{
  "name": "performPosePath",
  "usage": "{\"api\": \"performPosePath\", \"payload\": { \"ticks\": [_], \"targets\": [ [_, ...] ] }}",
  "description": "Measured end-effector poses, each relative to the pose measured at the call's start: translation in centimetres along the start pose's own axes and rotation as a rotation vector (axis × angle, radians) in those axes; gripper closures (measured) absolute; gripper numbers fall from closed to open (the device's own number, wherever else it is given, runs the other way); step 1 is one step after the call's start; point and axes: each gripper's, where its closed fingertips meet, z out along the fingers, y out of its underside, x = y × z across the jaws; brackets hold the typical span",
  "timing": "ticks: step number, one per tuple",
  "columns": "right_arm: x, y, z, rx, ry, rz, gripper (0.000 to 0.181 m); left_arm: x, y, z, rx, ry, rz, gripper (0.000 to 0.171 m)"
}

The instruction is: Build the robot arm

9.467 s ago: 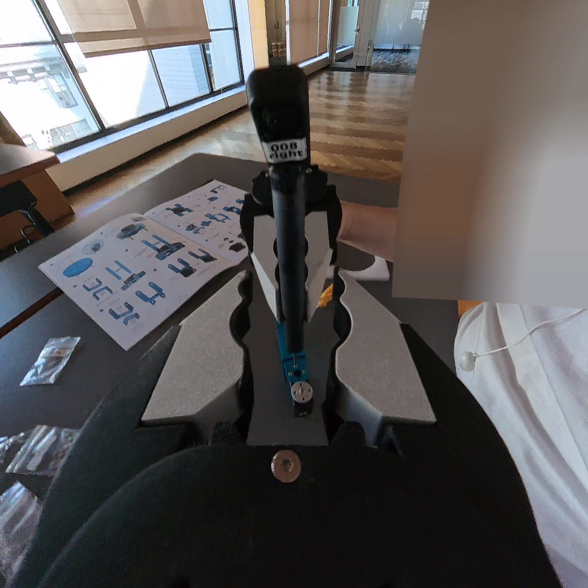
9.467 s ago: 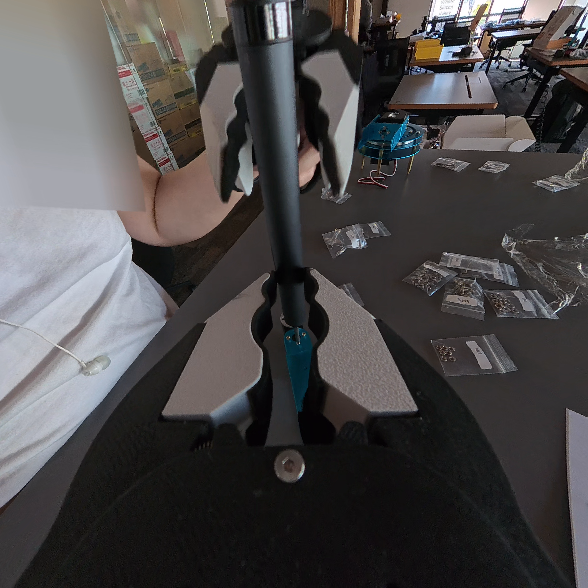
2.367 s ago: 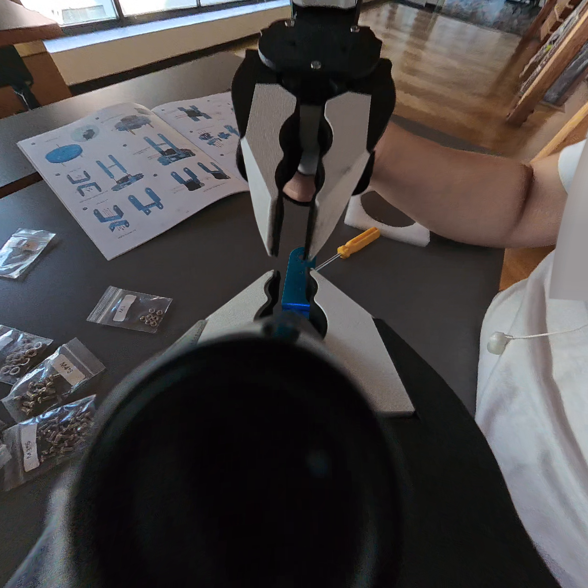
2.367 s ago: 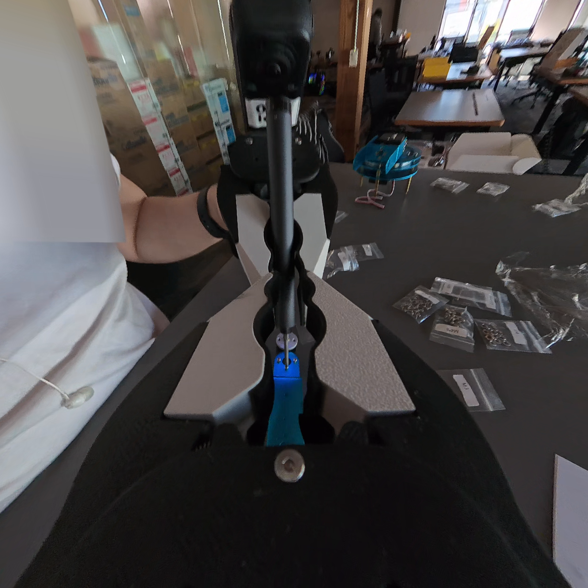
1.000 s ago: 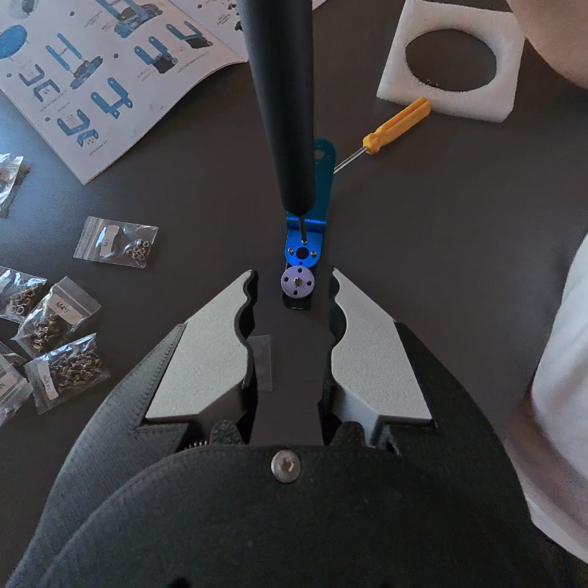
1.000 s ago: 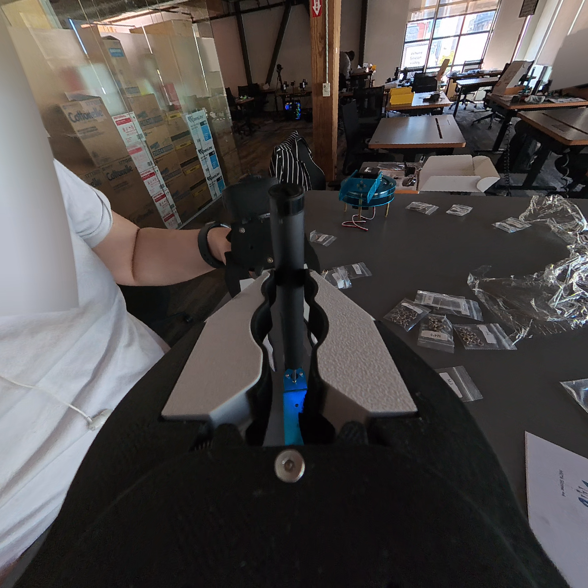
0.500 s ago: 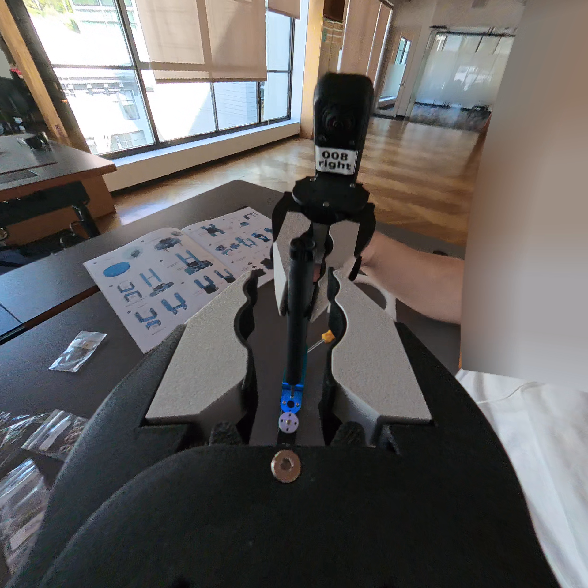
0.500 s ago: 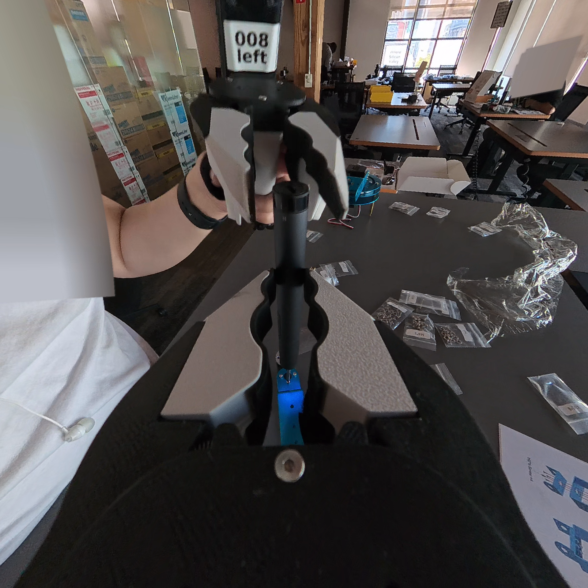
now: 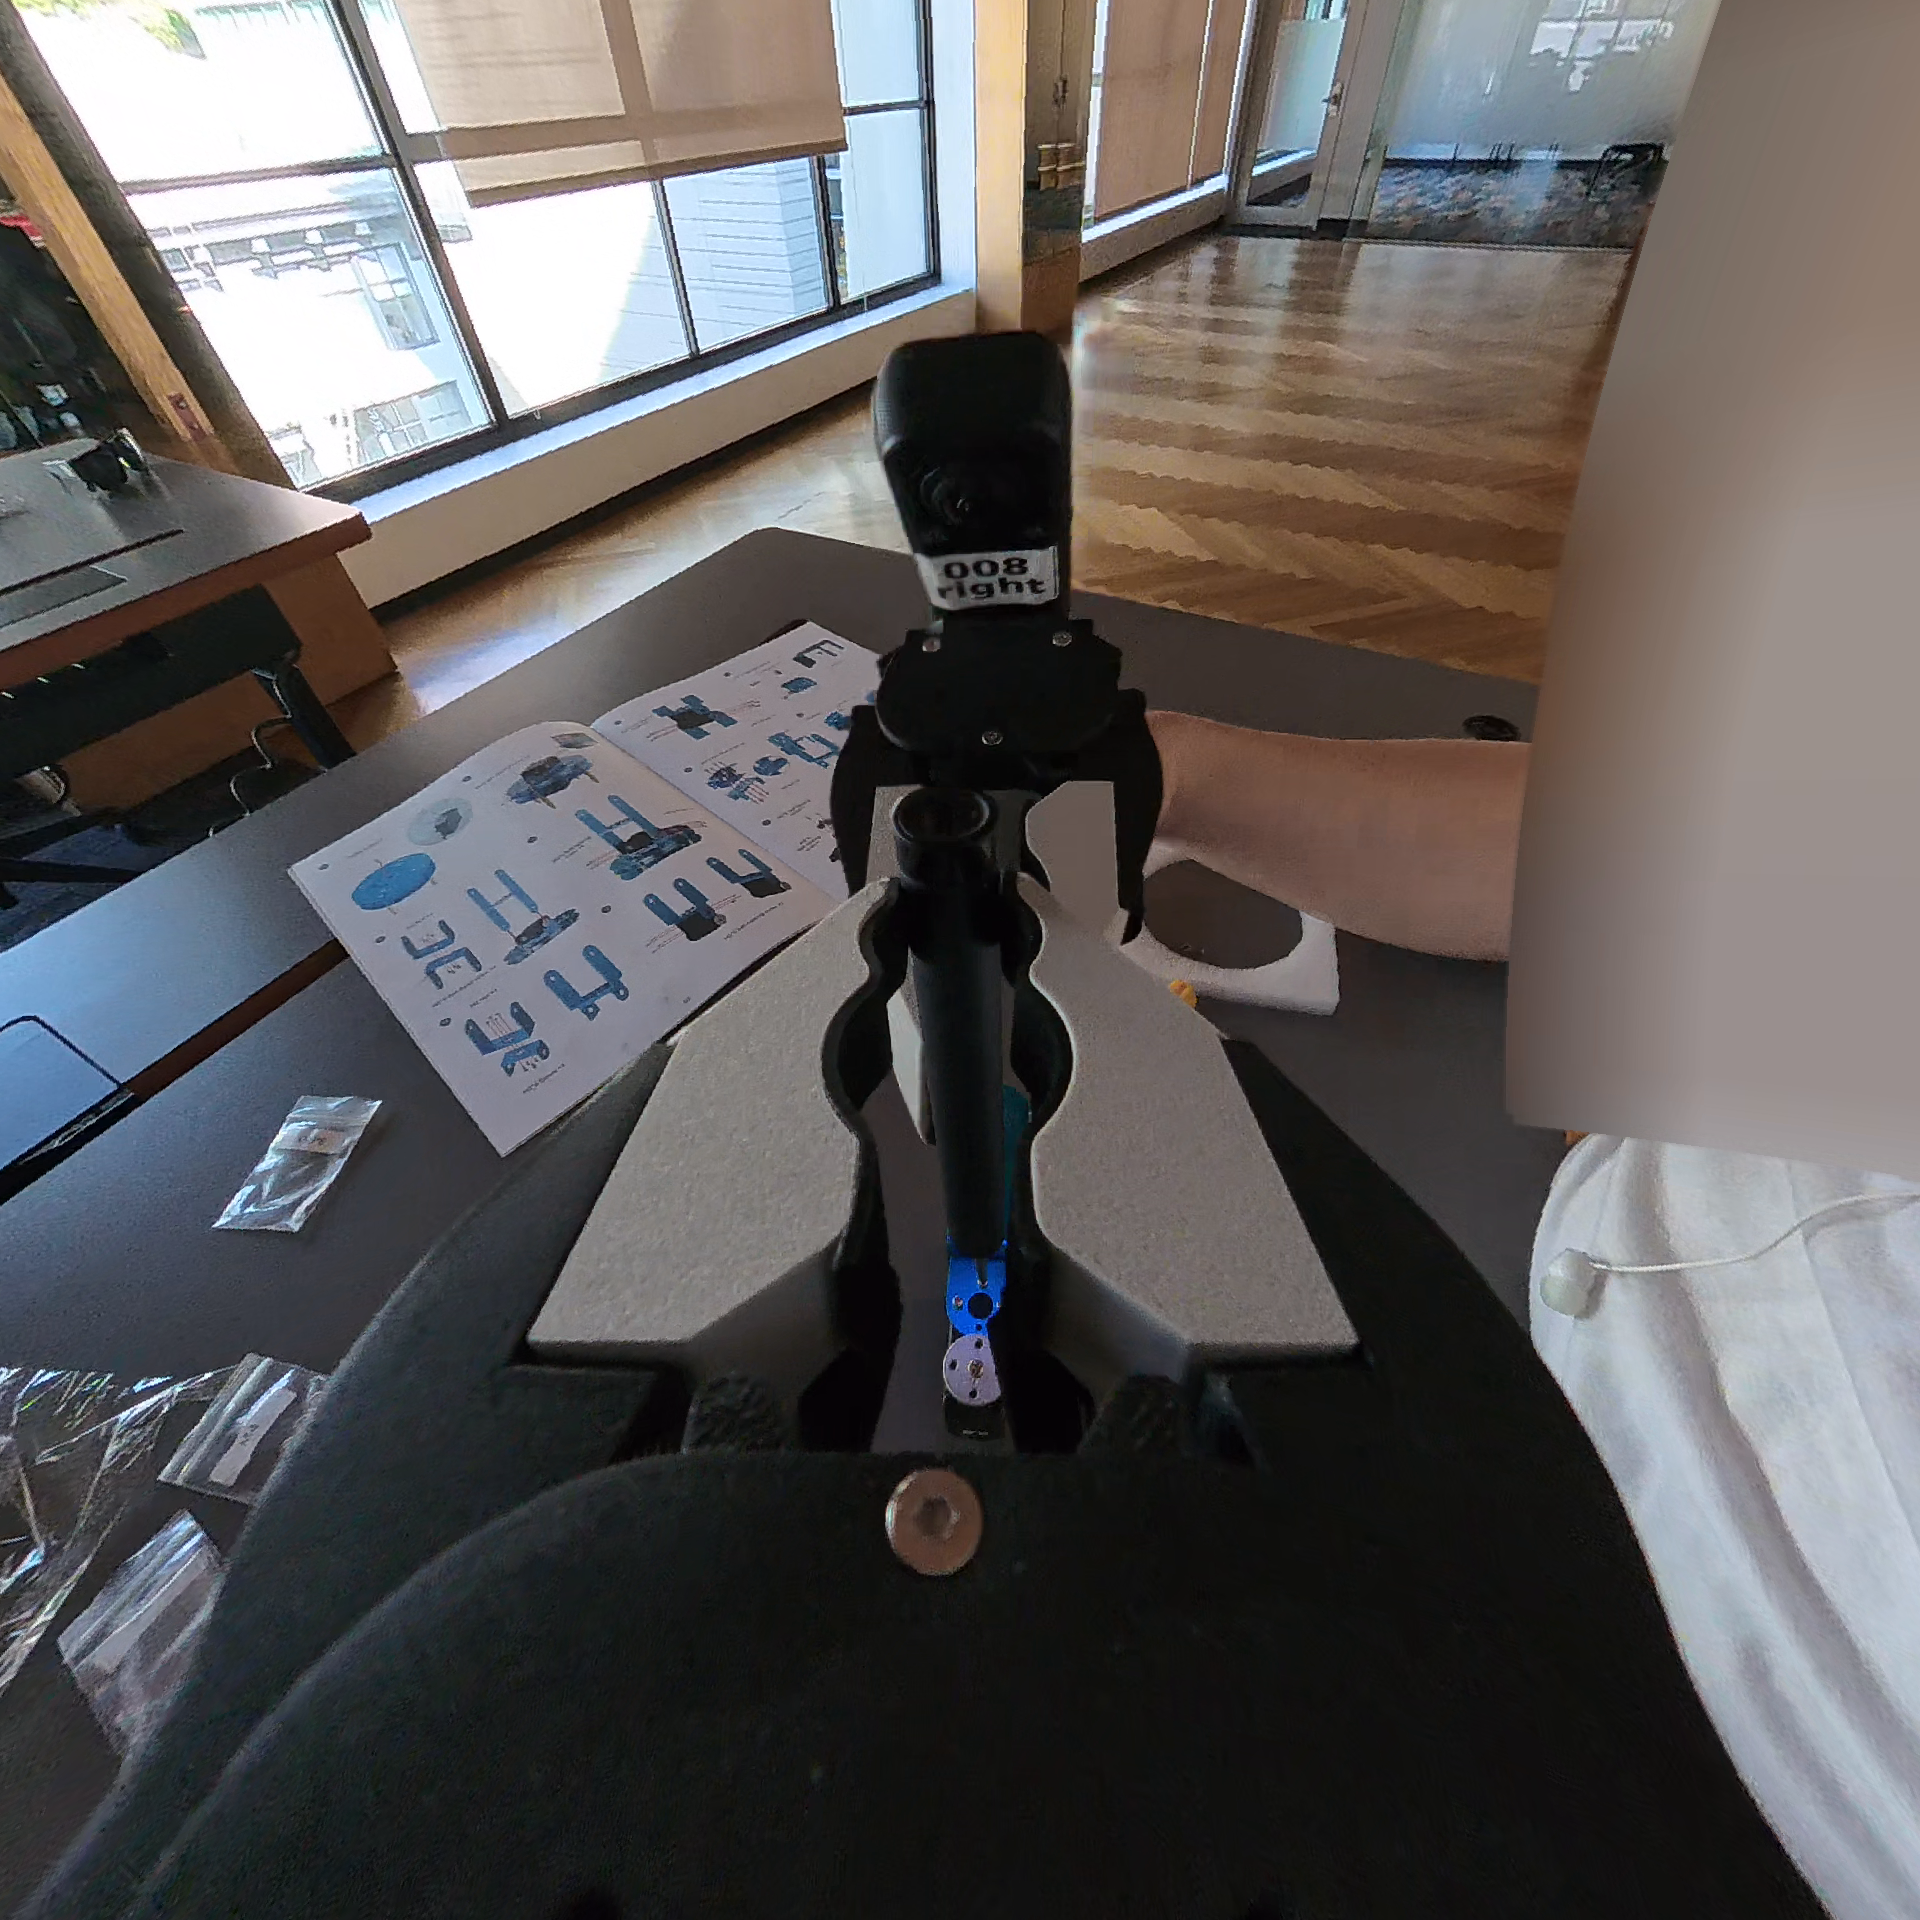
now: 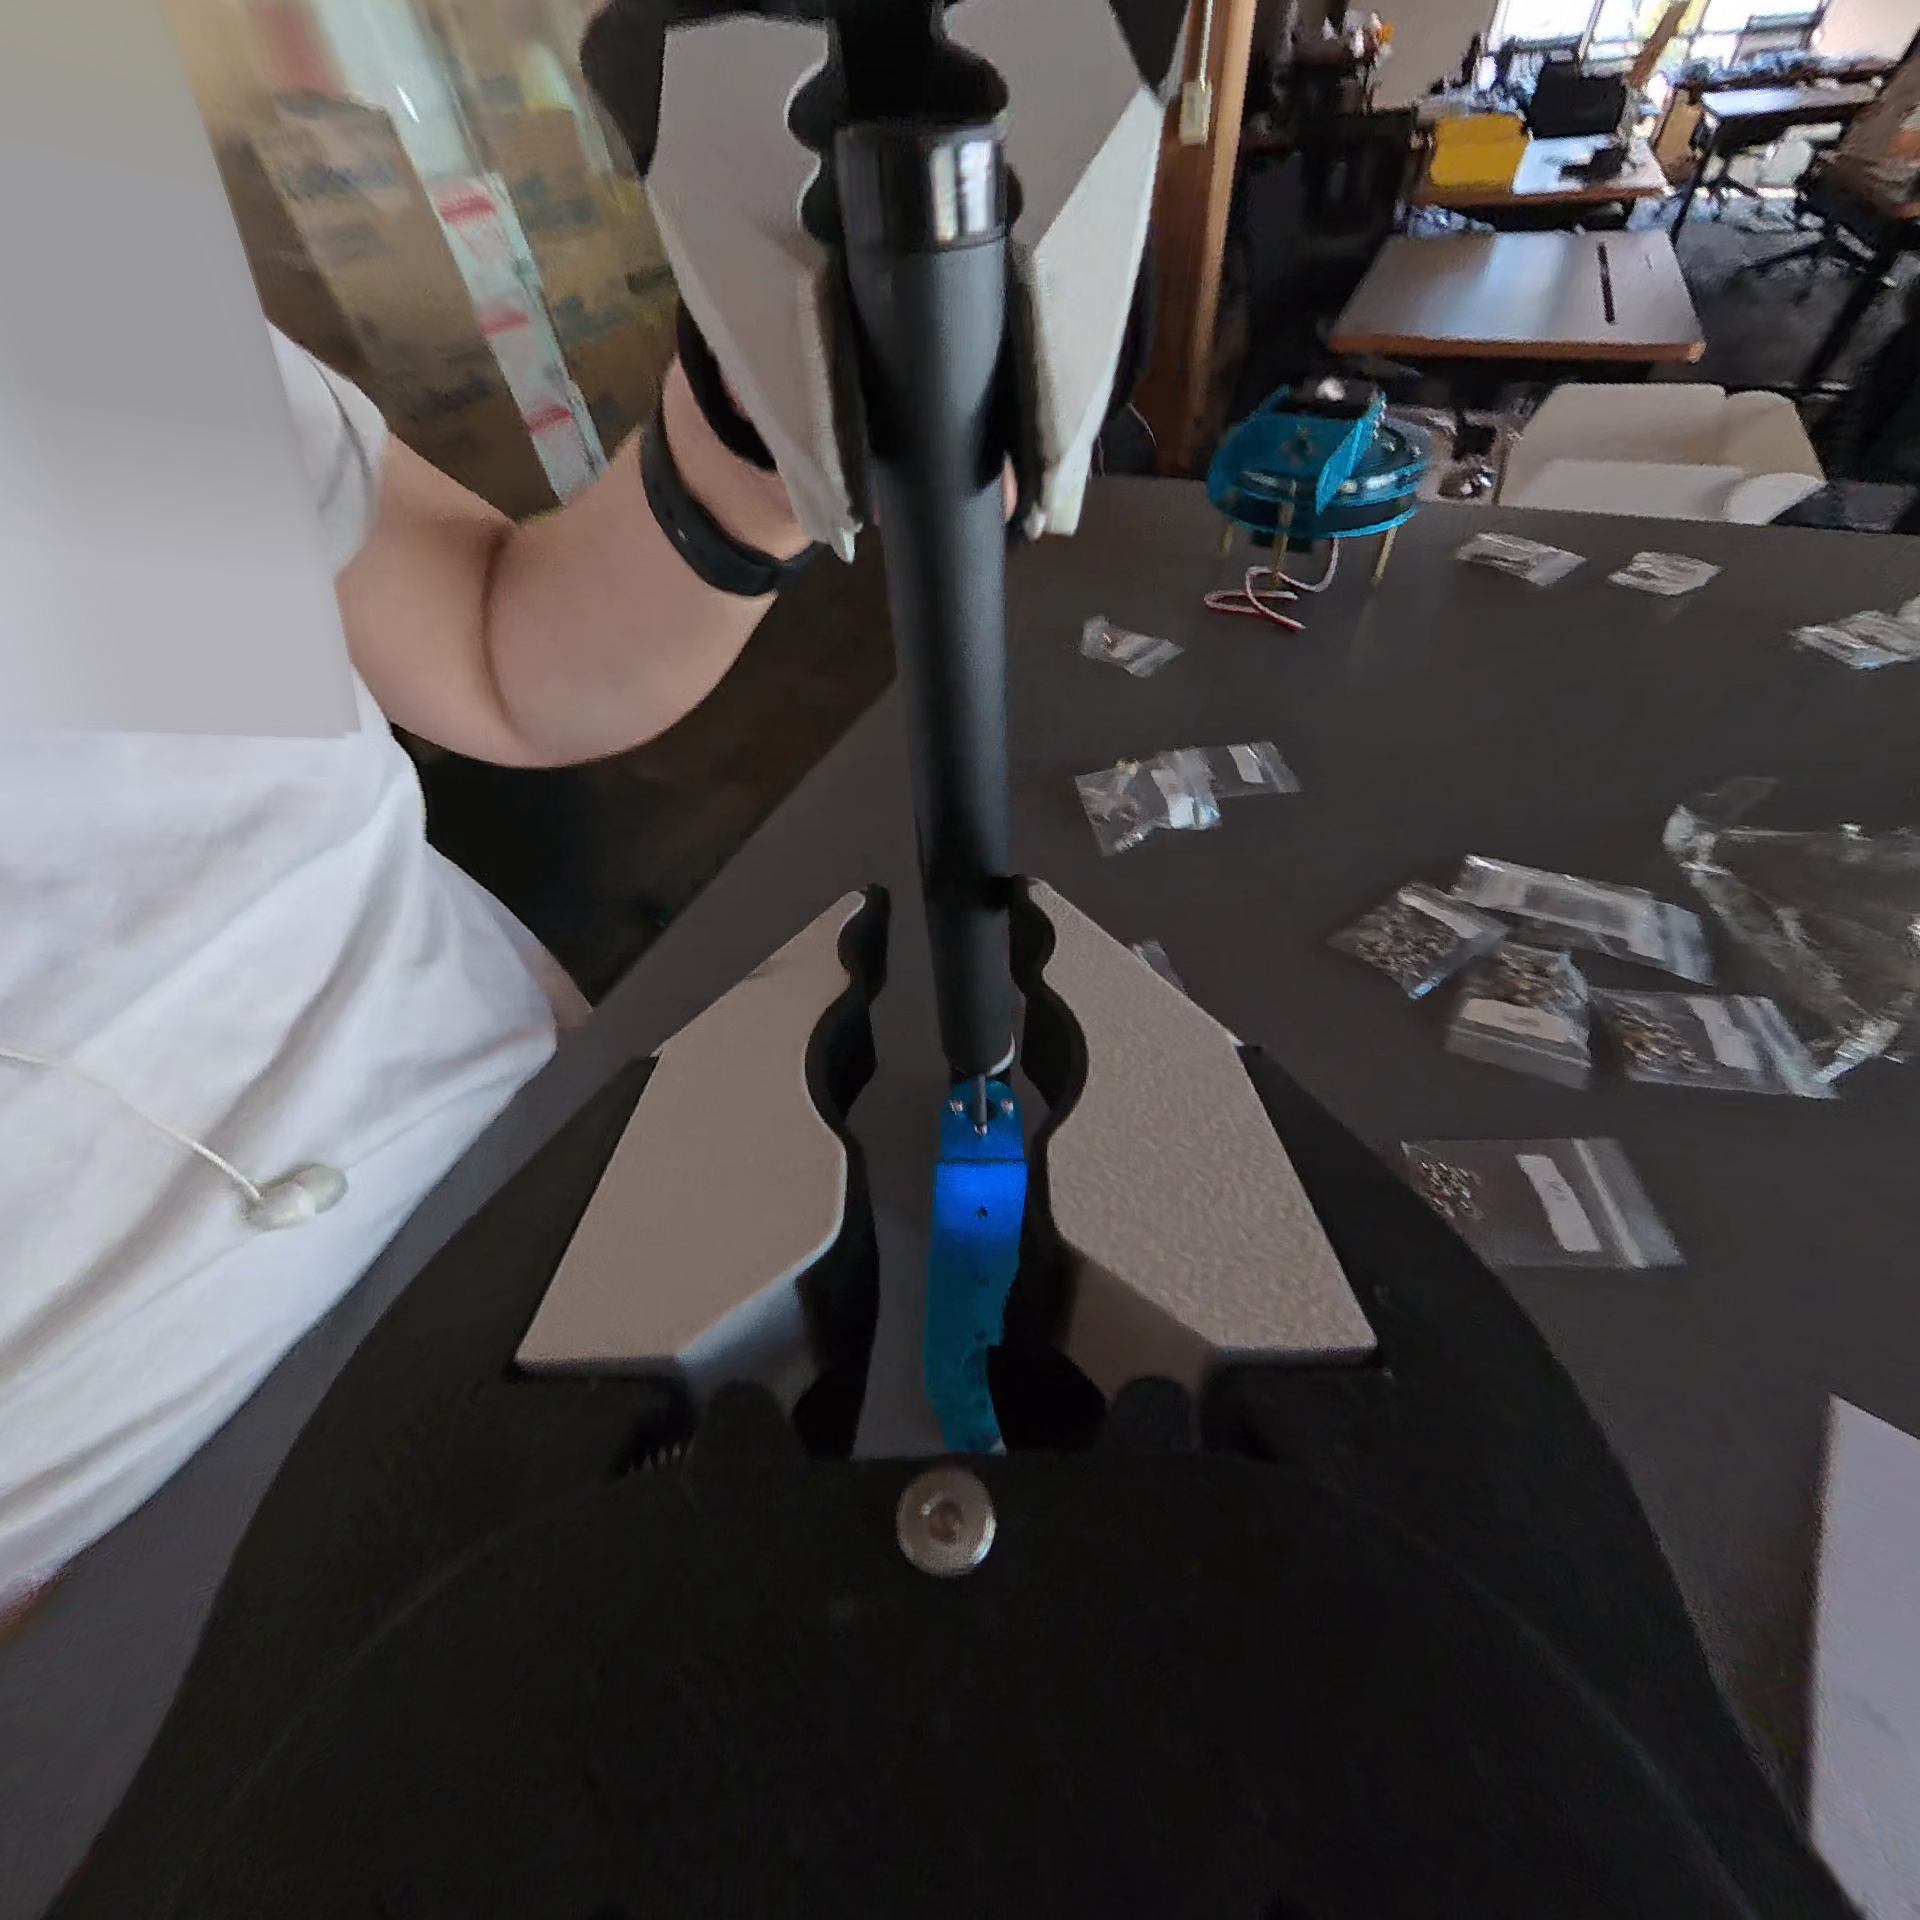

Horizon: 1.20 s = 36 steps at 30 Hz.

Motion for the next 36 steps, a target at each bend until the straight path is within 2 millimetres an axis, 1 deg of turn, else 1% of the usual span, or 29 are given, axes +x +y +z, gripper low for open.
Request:
{"api": "performPosePath", "payload": {
  "ticks": [3, 5, 9, 15, 17, 18, 19, 21, 23, 24, 26, 29, 31, 36],
  "targets": [
    [0.4, 0.4, 0.4, -0.008, -0.007, 0.0, 0.159, 0.1, 0.0, 0.1, 0.004, 0.009, 0.002, 0.155],
    [0.3, 0.6, 0.6, -0.009, -0.031, -0.005, 0.165, 0.1, -0.1, 0.2, 0.012, 0.013, -0.001, 0.155],
    [0.3, 0.6, 0.5, 0.008, -0.06, 0.035, 0.164, 0.0, -0.1, 0.4, 0.015, 0.026, -0.019, 0.155],
    [0.3, 0.7, 0.5, 0.008, -0.048, 0.026, 0.164, 0.2, 0.2, 0.2, 0.01, 0.037, -0.009, 0.154],
    [0.5, 0.7, 0.4, 0.01, -0.037, 0.026, 0.165, 0.2, 1.0, -0.1, -0.002, 0.032, 0.008, 0.135],
    [0.5, 0.7, 0.3, 0.012, -0.034, 0.029, 0.164, 0.4, 1.8, -0.3, -0.009, 0.034, 0.021, 0.131],
    [0.5, 0.7, 0.3, 0.015, -0.032, 0.029, 0.165, 0.6, 3.1, -0.5, -0.029, 0.045, 0.032, 0.132],
    [0.4, 0.7, 0.2, 0.018, -0.03, 0.026, 0.164, 0.7, 6.9, -0.4, -0.121, 0.047, 0.026, 0.134],
    [0.3, 0.7, 0.2, 0.019, -0.03, 0.02, 0.164, 1.4, 11.0, 0.4, -0.213, 0.085, -0.03, 0.132],
    [0.3, 0.7, 0.2, 0.019, -0.029, 0.017, 0.165, 1.9, 12.6, 0.9, -0.245, 0.105, -0.051, 0.134],
    [0.3, 0.8, 0.2, 0.014, -0.026, 0.015, 0.165, 1.8, 14.8, 1.8, -0.275, 0.077, -0.047, 0.138],
    [0.3, 0.8, 0.2, 0.005, -0.02, 0.005, 0.165, 0.9, 16.9, 2.7, -0.338, 0.006, -0.019, 0.141],
    [0.3, 0.8, 0.2, 0.007, -0.02, 0.005, 0.165, 0.8, 17.1, 3.1, -0.338, -0.008, -0.004, 0.148],
    [0.2, 0.8, 0.2, 0.011, -0.016, -0.001, 0.165, 0.9, 17.3, 3.2, -0.34, 0.0, -0.009, 0.148]
  ]
}}
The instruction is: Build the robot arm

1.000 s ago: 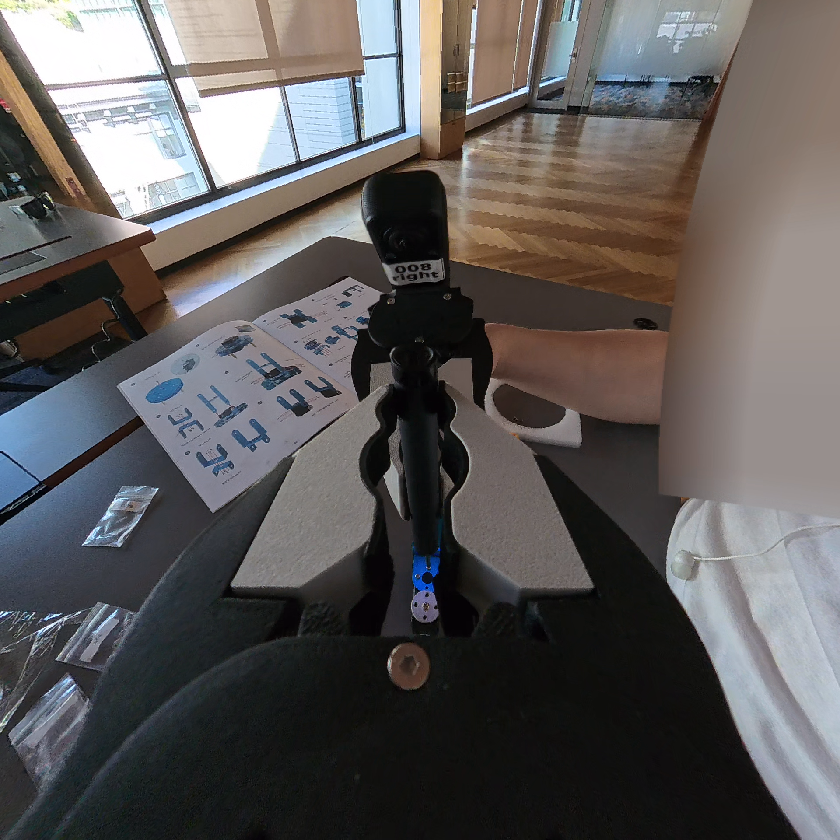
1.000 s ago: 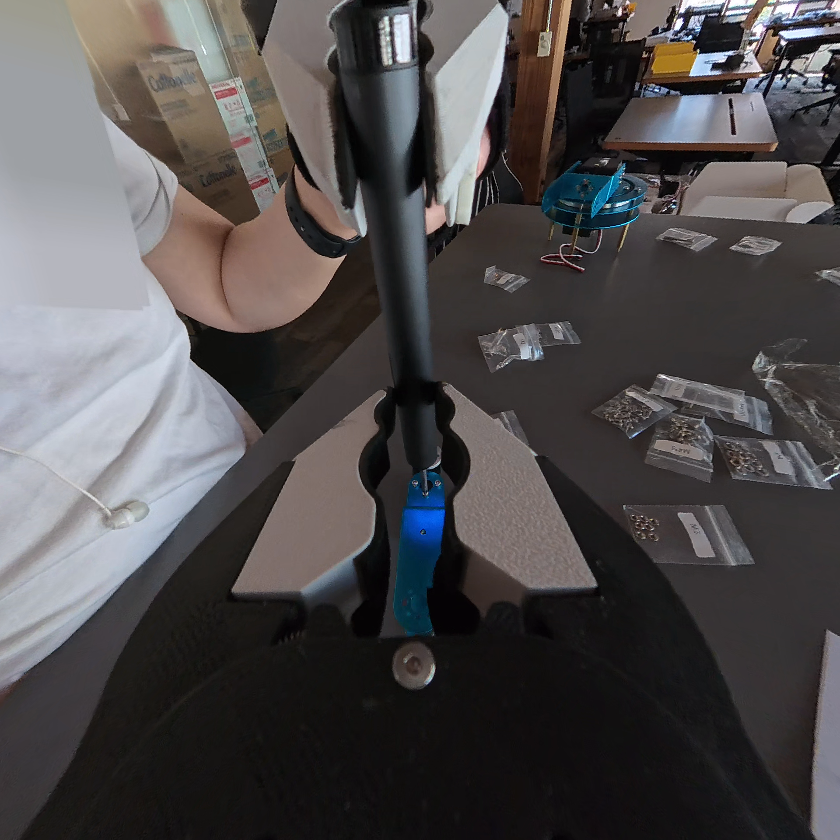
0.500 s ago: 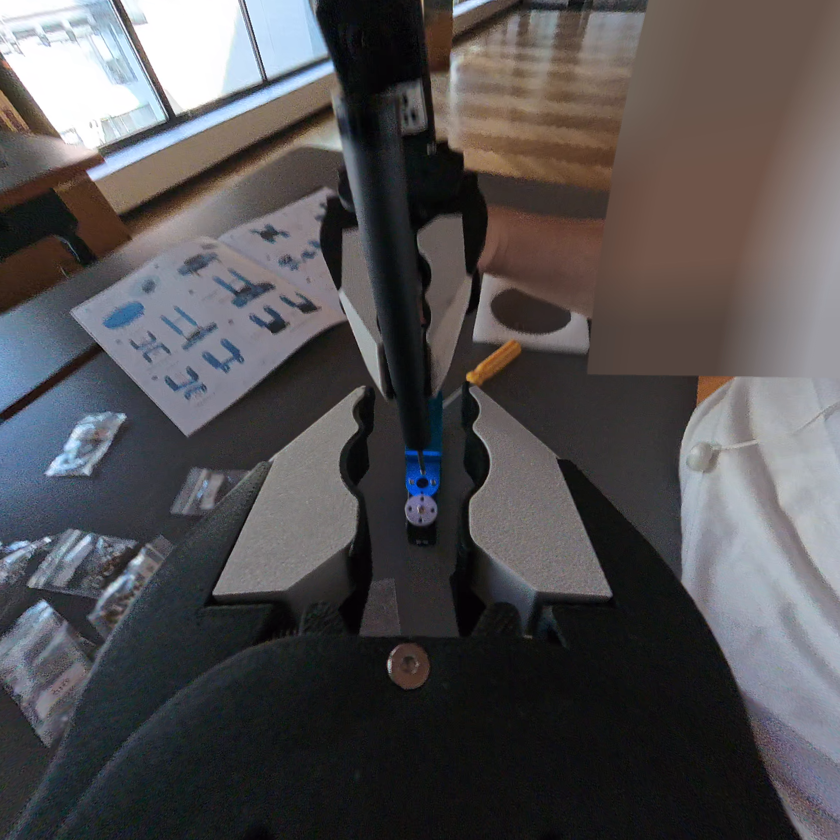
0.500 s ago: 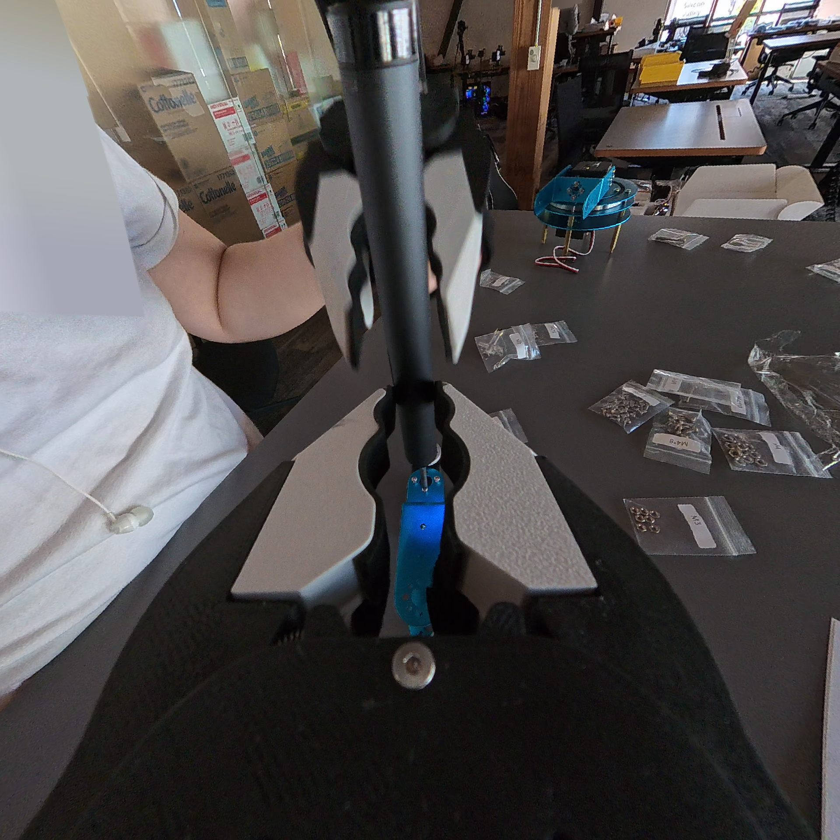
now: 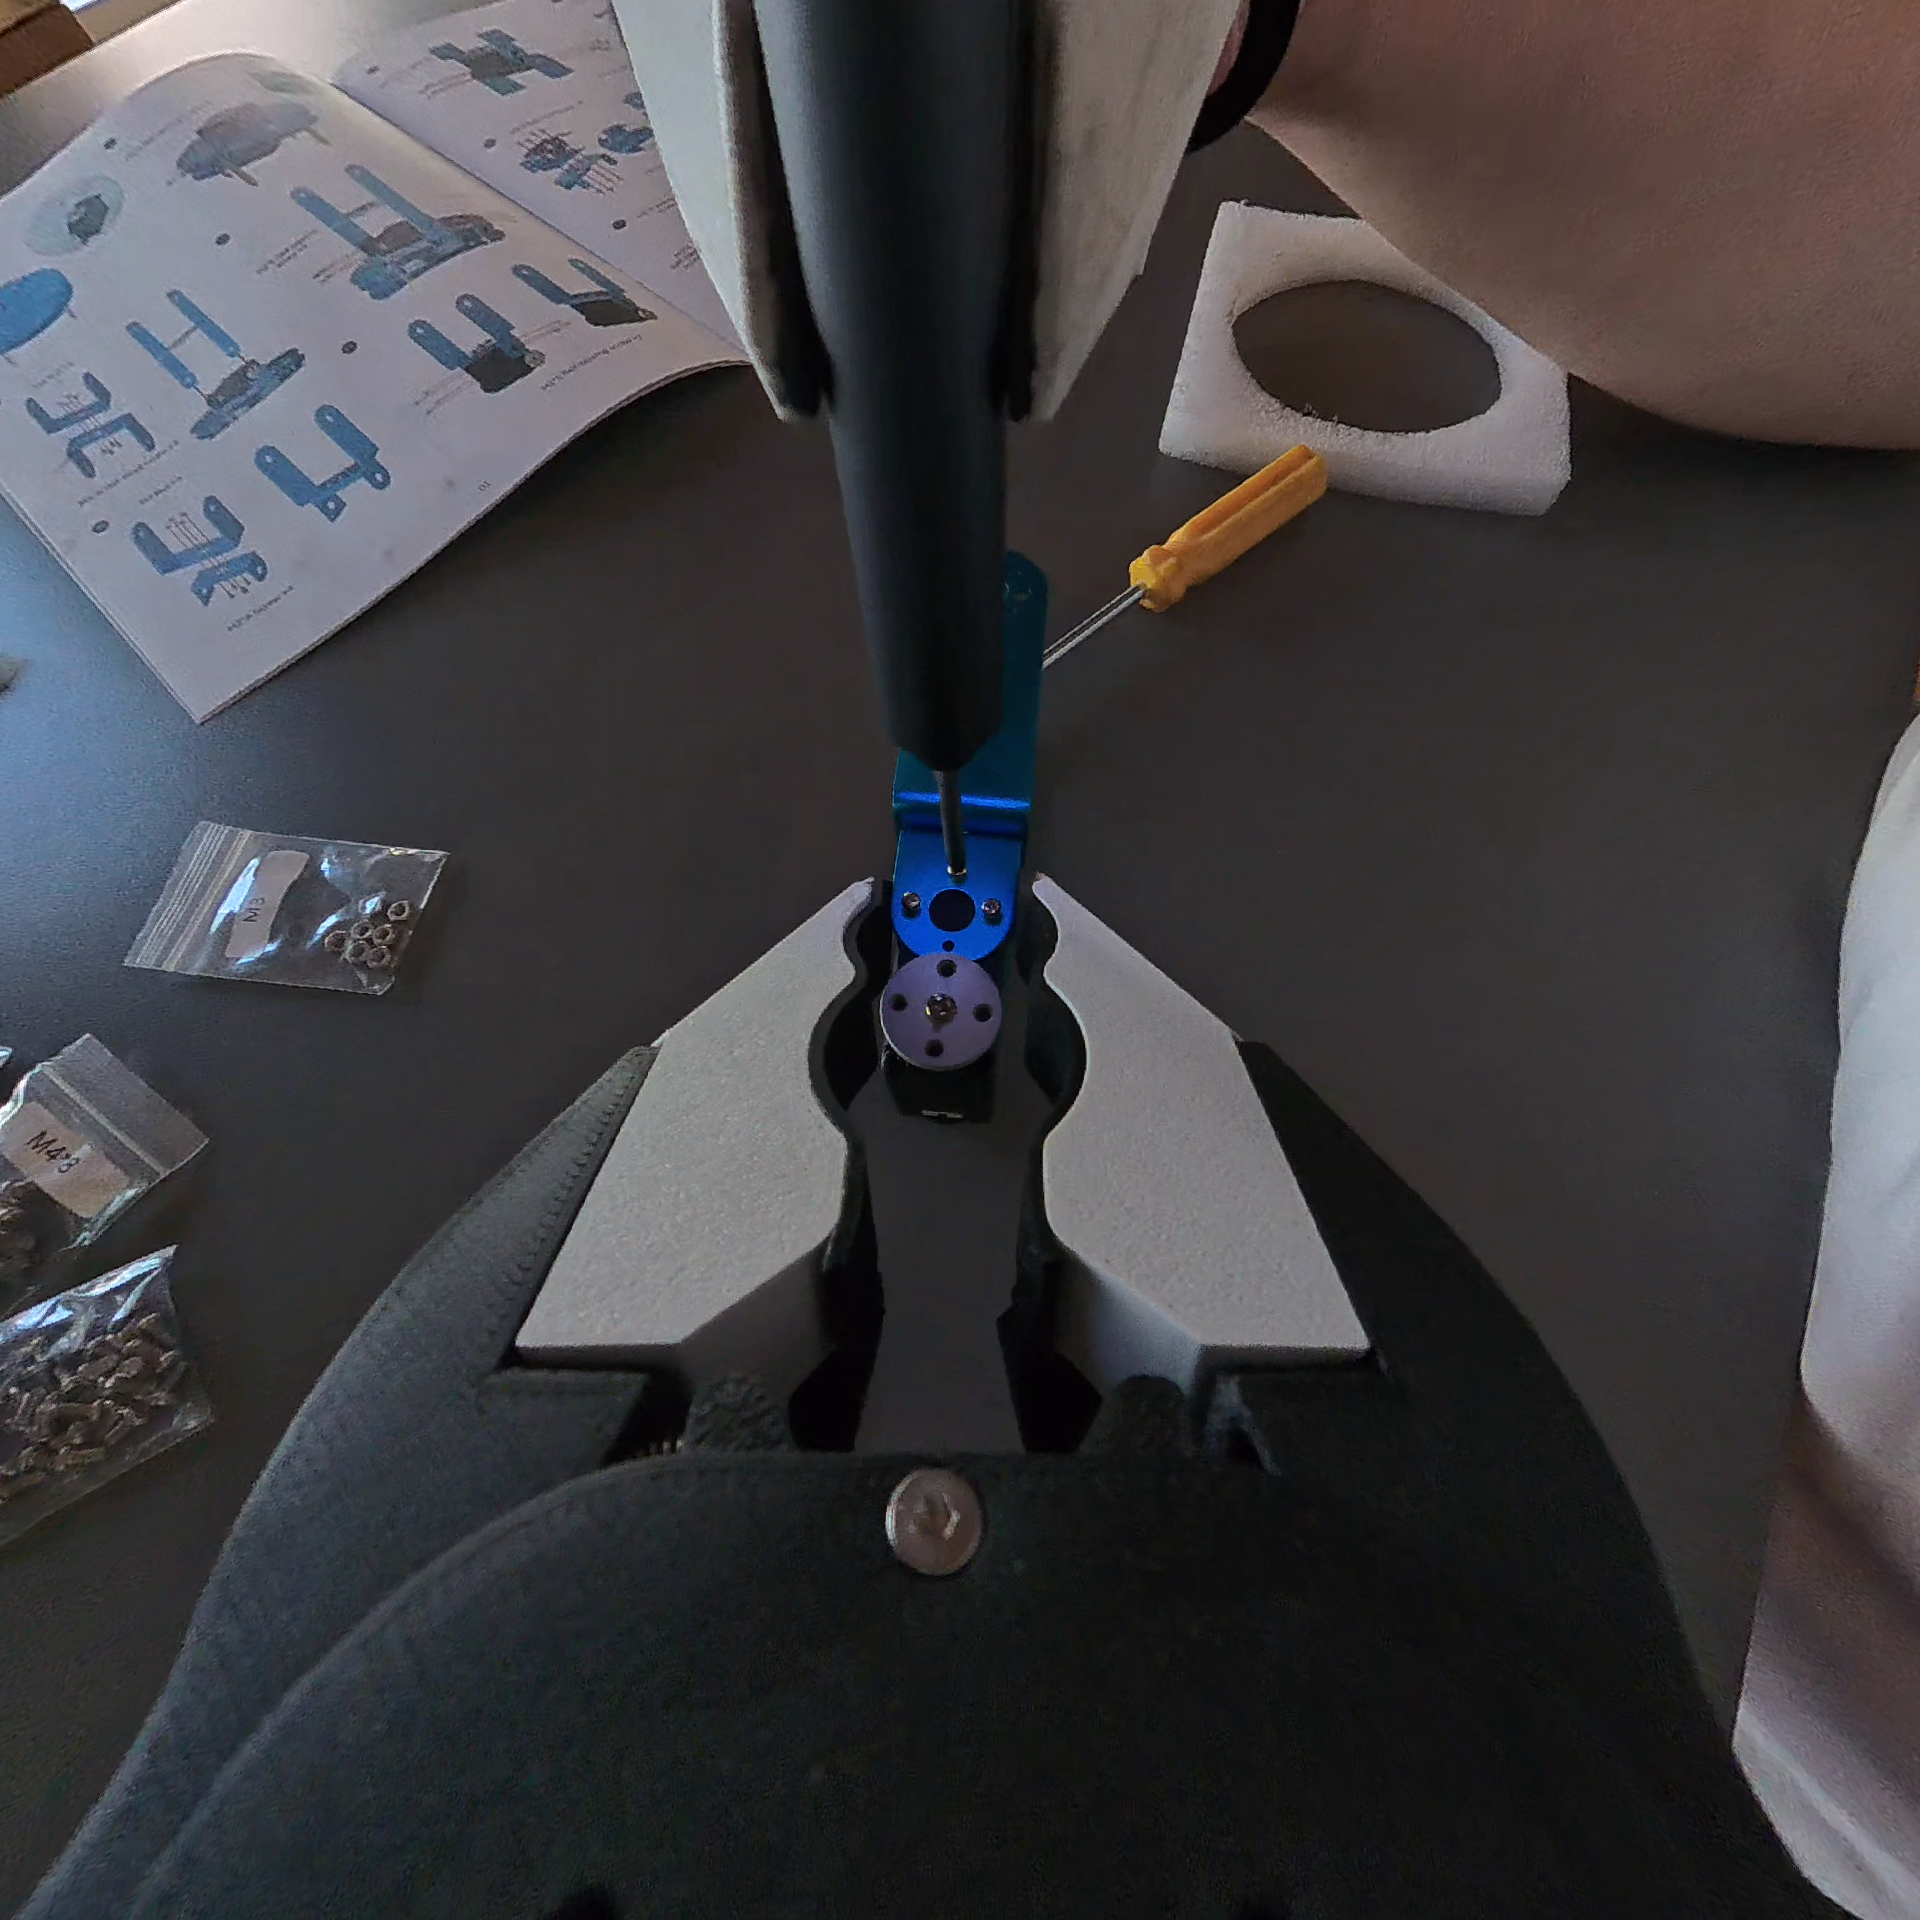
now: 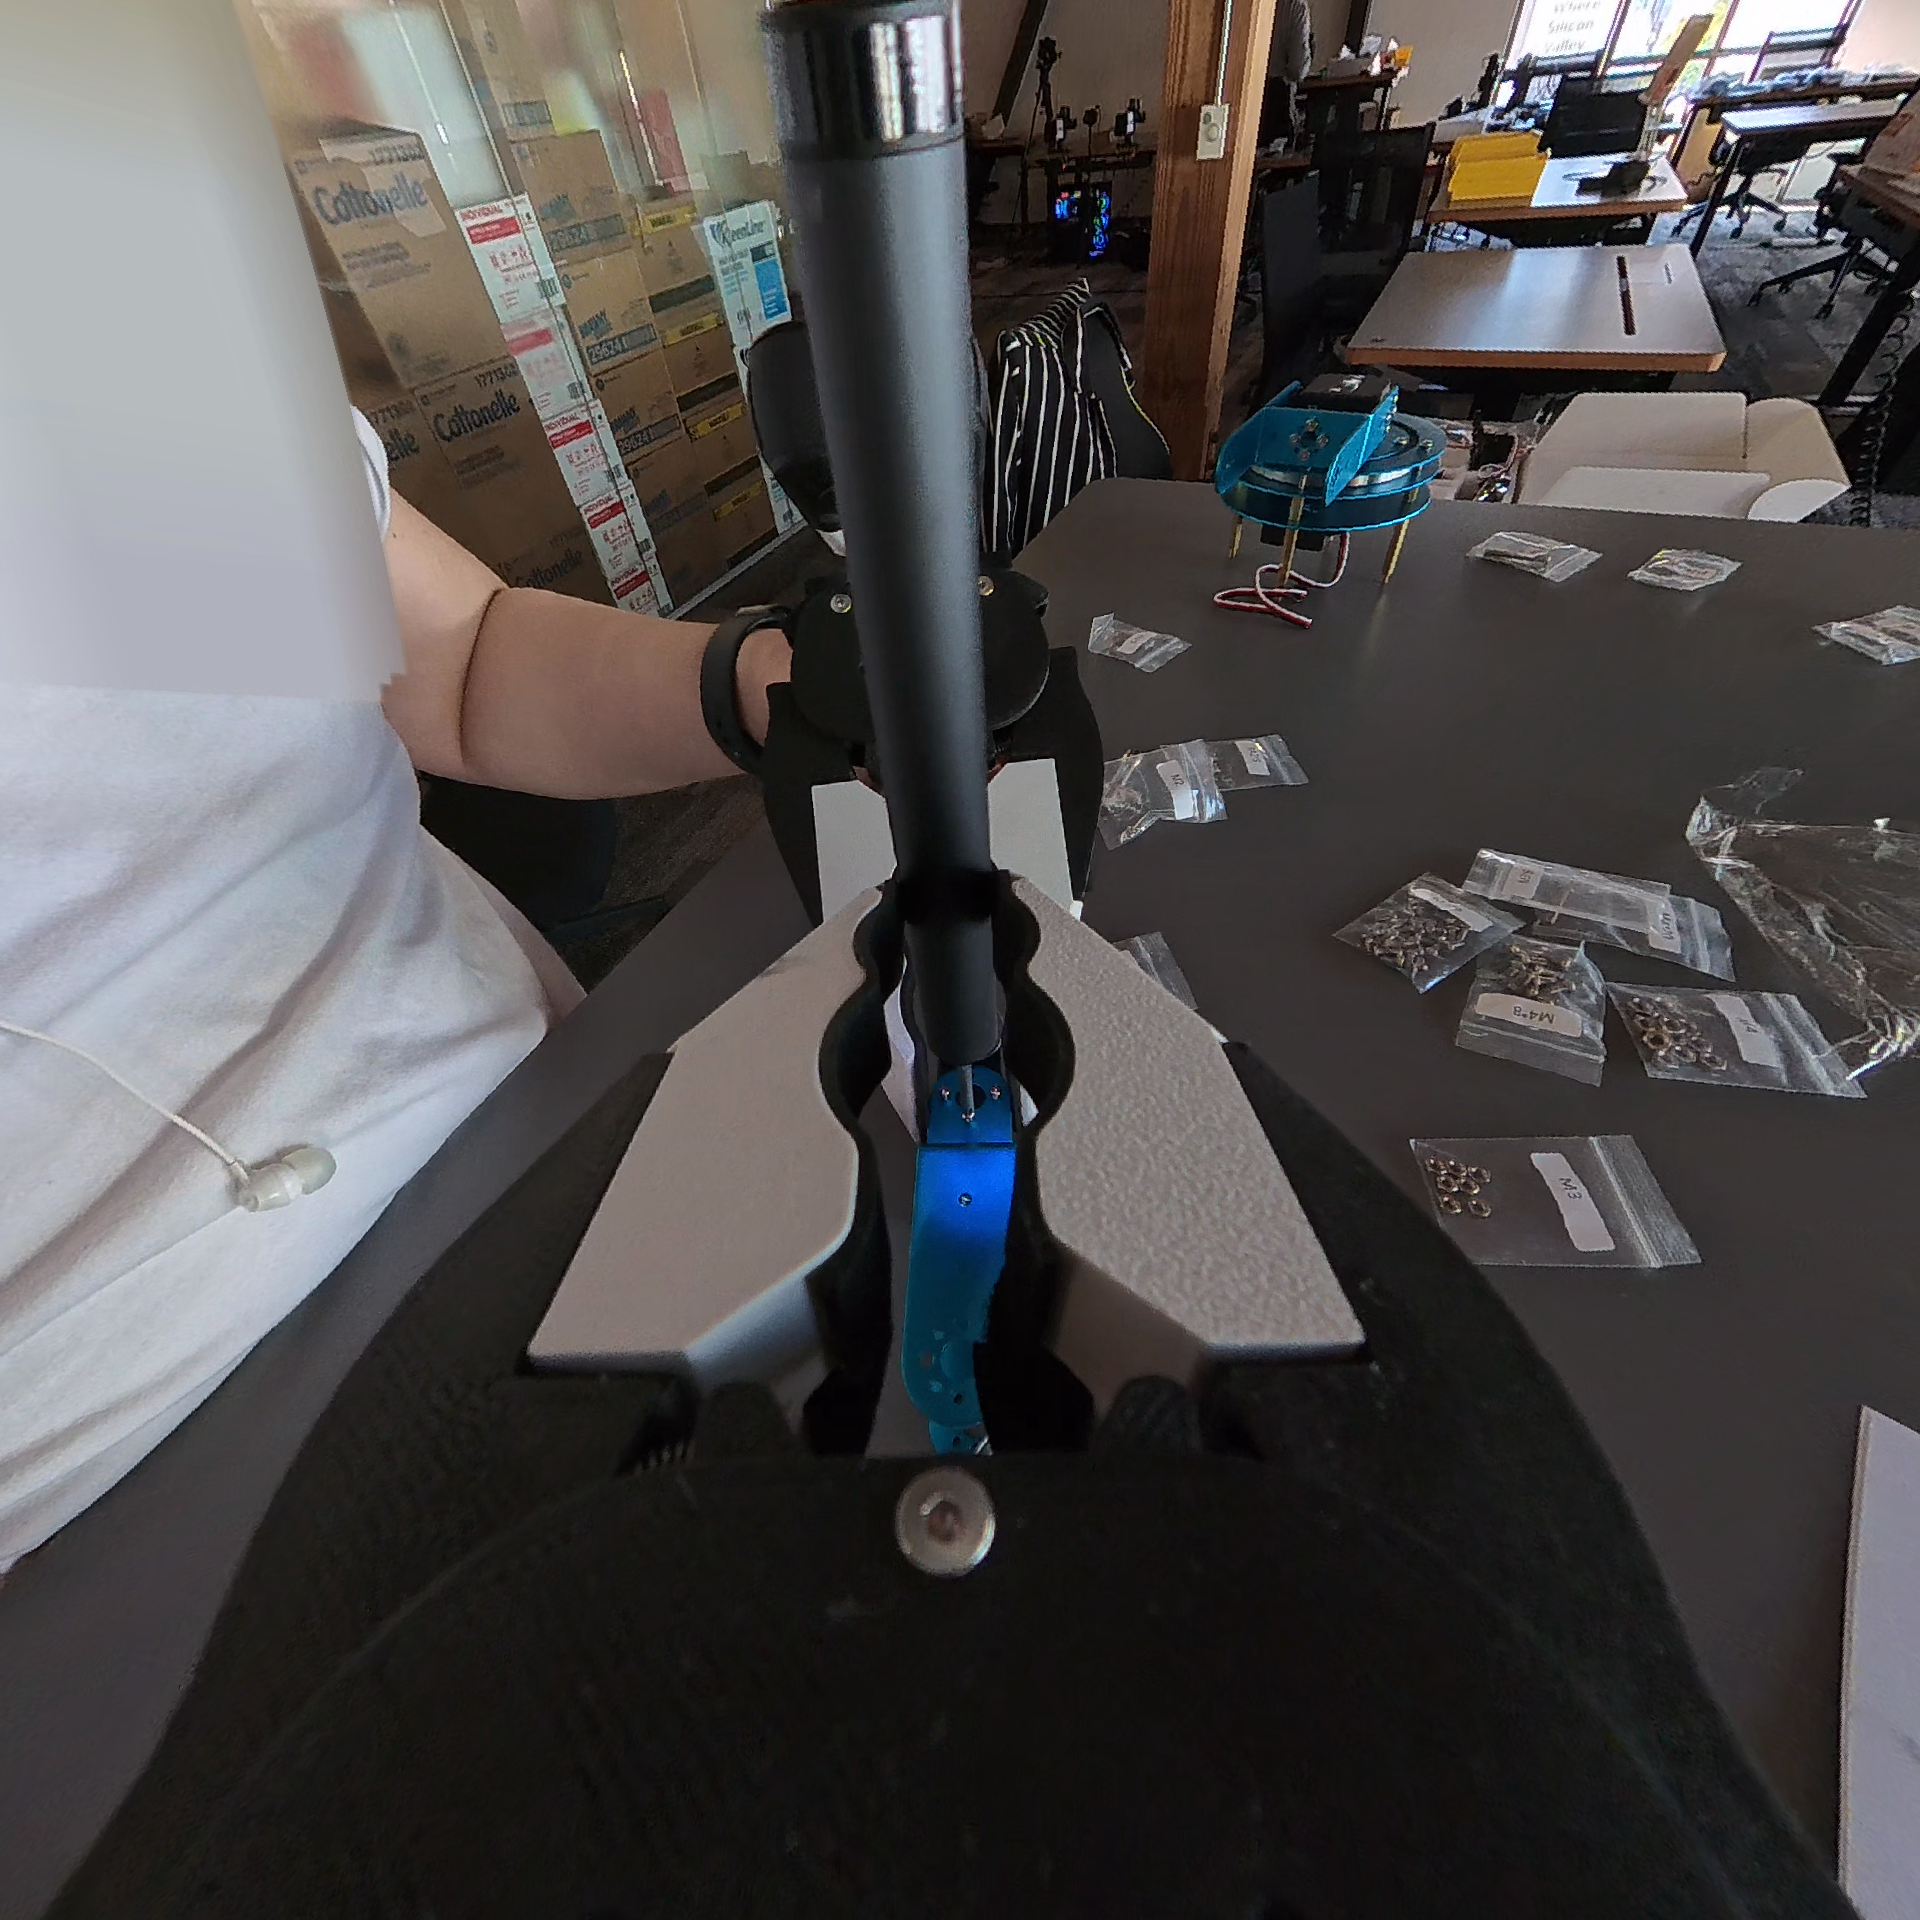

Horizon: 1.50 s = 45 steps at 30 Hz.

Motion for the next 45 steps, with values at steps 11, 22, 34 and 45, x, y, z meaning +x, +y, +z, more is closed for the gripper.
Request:
{"api": "performPosePath", "payload": {
  "ticks": [11, 22, 34, 45],
  "targets": [
    [-0.2, 0.0, 0.3, -0.015, -0.013, -0.013, 0.165, 0.0, 0.0, 0.0, 0.011, 0.007, -0.023, 0.148],
    [0.1, 0.1, 0.0, -0.005, 0.018, -0.042, 0.165, -0.1, -0.1, 0.0, 0.002, 0.009, -0.03, 0.148],
    [0.2, 0.0, 0.2, 0.051, -0.097, 0.03, 0.165, 0.0, -0.1, 0.0, -0.011, 0.027, -0.028, 0.148],
    [0.4, 0.0, 0.2, 0.043, -0.07, 0.029, 0.165, 0.3, 0.0, -0.4, 0.006, 0.067, -0.07, 0.126]
  ]
}}
